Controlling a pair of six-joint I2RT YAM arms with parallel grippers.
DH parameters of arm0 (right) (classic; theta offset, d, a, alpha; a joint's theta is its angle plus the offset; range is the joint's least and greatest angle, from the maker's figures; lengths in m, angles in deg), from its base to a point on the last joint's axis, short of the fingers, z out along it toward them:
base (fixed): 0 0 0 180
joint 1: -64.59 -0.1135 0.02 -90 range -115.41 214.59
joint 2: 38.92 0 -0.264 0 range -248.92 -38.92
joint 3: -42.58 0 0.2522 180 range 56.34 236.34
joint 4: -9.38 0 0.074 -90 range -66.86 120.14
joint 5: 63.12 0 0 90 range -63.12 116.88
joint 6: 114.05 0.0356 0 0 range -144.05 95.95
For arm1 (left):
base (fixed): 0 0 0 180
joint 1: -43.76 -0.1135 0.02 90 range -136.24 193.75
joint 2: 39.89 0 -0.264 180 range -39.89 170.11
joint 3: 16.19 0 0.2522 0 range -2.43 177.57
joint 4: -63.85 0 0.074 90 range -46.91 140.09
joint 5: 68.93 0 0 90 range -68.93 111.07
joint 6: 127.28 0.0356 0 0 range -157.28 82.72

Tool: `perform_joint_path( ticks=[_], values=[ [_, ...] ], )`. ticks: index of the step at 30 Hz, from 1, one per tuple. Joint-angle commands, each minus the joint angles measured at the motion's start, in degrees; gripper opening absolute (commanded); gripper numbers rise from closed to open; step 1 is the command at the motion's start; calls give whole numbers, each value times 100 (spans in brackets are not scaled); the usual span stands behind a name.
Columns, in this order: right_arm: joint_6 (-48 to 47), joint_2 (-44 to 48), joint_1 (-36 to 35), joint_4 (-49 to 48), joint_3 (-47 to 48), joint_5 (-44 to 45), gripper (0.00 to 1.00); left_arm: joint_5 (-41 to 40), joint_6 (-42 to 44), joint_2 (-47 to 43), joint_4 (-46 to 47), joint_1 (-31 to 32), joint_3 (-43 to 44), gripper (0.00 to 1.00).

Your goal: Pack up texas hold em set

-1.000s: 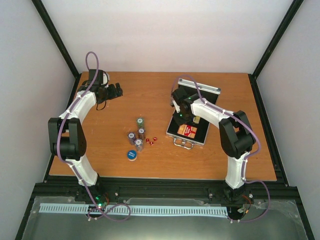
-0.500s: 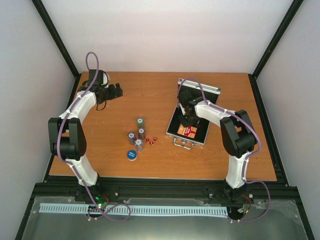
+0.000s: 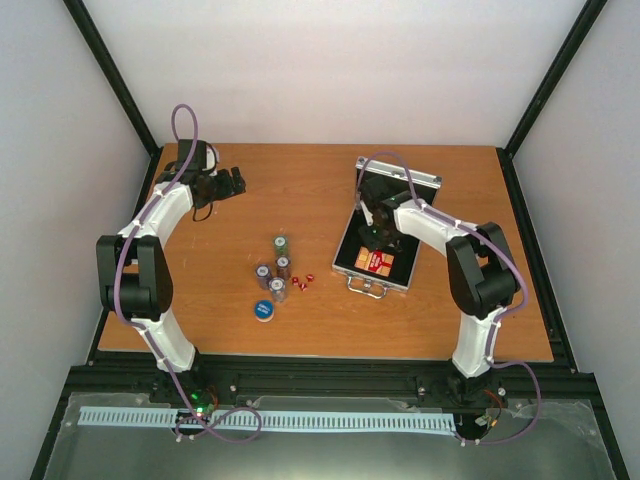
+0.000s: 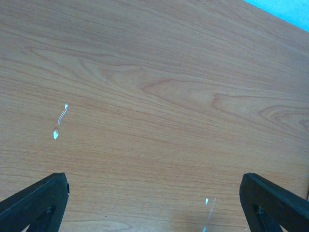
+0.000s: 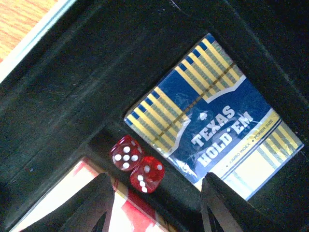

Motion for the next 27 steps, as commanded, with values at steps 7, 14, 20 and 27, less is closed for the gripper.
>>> perform_joint_path(
  ticks=[7, 14, 20, 27],
  values=[
    [191, 491, -681, 467, 374, -950, 55, -29, -45, -54, -10, -66, 55, 100],
    [403, 62, -1760, 503, 698, -1434, 56, -43, -78, -70, -15, -66, 22, 100],
    [473, -377, -1908, 336, 765, -1723, 56, -42, -95, -133, 18, -65, -64, 100],
    [300, -742, -1912, 305, 886, -1825, 55, -57, -93, -155, 18, -65, -93, 100]
  ],
)
